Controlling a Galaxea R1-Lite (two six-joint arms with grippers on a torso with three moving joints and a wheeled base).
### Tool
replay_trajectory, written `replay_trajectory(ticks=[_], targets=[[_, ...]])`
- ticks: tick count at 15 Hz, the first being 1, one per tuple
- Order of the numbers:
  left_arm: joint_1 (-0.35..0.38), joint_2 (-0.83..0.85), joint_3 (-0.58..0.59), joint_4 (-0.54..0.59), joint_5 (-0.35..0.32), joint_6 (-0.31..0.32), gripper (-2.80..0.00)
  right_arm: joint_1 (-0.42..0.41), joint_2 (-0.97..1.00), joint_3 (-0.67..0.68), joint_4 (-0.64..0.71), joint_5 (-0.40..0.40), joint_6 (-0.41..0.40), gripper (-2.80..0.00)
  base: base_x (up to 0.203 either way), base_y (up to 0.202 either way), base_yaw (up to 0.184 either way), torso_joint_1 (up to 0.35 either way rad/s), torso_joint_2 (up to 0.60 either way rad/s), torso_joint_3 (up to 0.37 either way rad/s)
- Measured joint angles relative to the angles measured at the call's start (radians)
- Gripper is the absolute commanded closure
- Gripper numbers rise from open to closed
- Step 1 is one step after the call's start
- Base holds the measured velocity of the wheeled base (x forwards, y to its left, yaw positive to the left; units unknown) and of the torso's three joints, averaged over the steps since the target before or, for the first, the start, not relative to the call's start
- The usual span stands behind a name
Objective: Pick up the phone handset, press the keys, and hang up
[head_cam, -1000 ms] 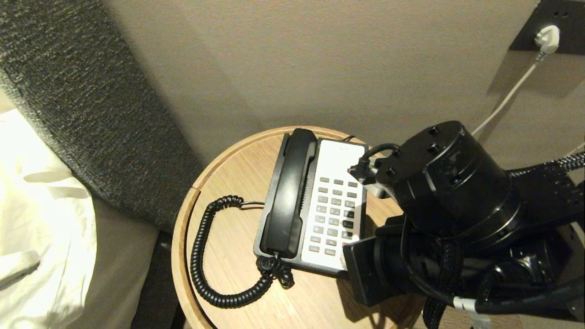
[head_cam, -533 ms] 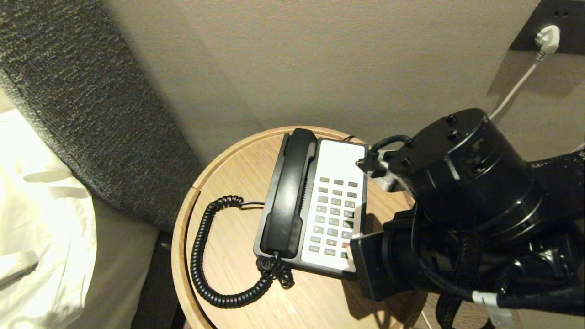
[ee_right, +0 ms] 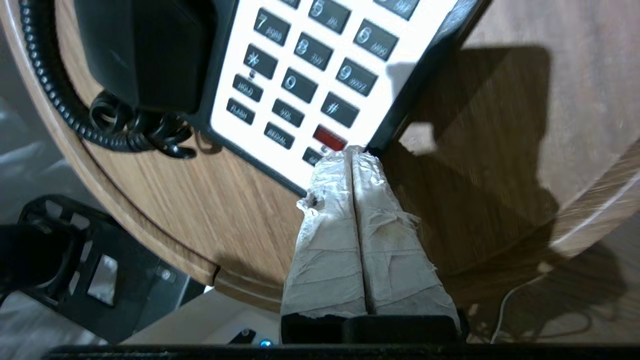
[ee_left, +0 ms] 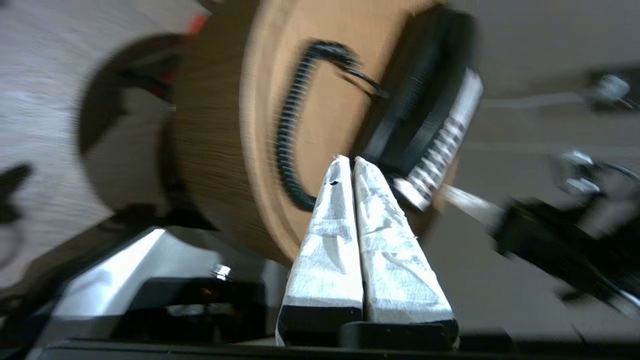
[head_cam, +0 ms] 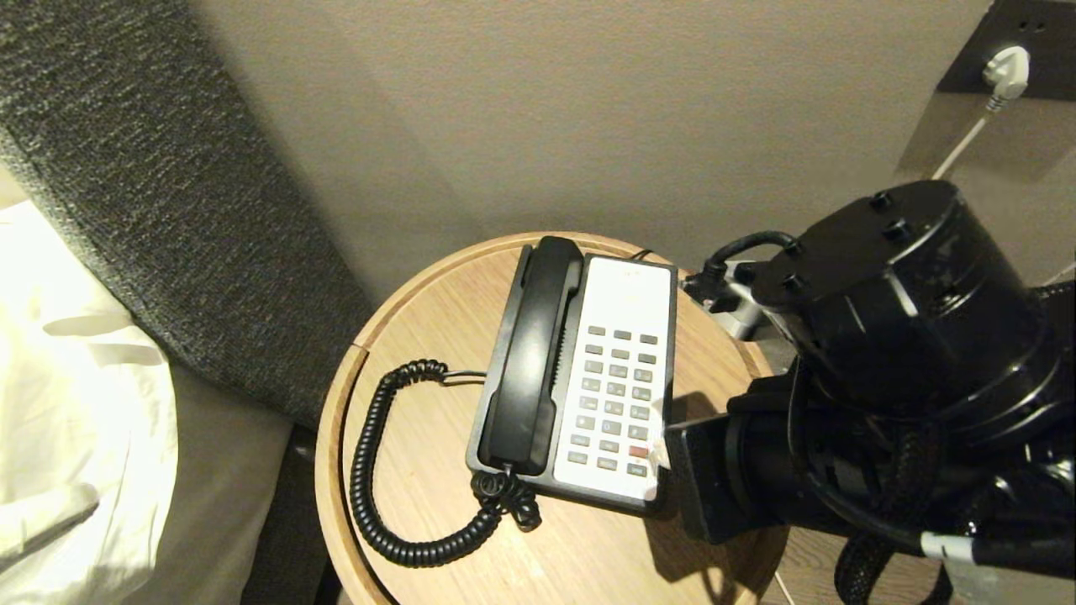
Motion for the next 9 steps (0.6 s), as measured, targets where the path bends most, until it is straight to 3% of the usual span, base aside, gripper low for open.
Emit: replay_trajectory(ticks=[4,7,9], targets=[[0.142,-0.053,0.051,0.011,0.061,0.015,0.0,0.0,-0.019,0.018,-0.007,-0.023,0.001,0.0,0.0,0.0,0.0,0.0,0.0,0.0],[0.302,-0.128,0.098,0.032,0.127,0.027,0.0,-0.001,-0.052,0.039,-0.008,-0.023,0.001,0.0,0.0,0.0,0.0,0.0,0.0,0.0],[0.405,-0.196,0.157,0.046,0.149,0.072,0.0,-0.003,-0.072,0.048,-0.009,-0.024,0.002,0.0,0.0,0.0,0.0,0.0,0.0,0.0]])
